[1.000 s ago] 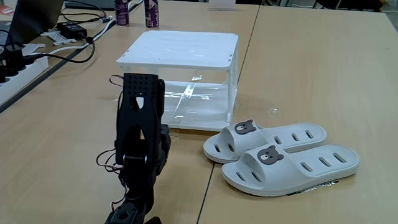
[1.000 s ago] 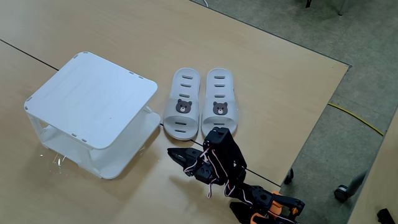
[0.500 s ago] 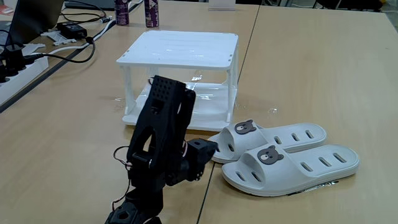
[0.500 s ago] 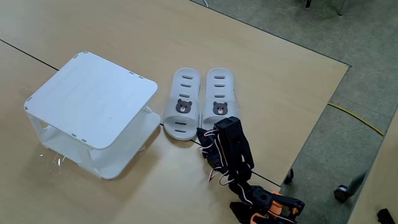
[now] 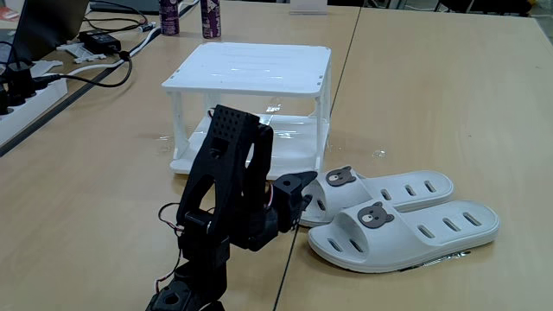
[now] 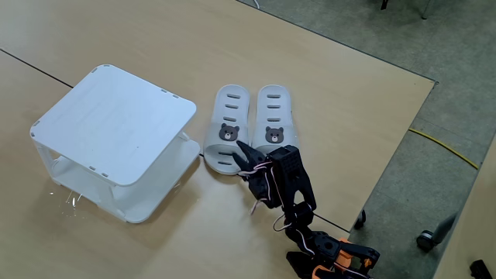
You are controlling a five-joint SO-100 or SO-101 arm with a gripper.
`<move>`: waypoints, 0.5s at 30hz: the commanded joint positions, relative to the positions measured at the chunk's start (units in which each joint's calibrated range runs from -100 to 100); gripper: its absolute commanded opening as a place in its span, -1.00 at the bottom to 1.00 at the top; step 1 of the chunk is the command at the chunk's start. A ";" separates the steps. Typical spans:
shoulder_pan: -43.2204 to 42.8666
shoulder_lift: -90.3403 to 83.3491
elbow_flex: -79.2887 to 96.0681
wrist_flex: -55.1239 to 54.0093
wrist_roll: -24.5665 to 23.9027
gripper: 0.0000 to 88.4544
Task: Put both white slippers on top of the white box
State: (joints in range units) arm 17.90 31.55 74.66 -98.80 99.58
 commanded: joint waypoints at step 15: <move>0.68 16.03 -35.01 7.86 0.42 -0.54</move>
State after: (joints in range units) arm 17.90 45.15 49.87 -92.36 99.58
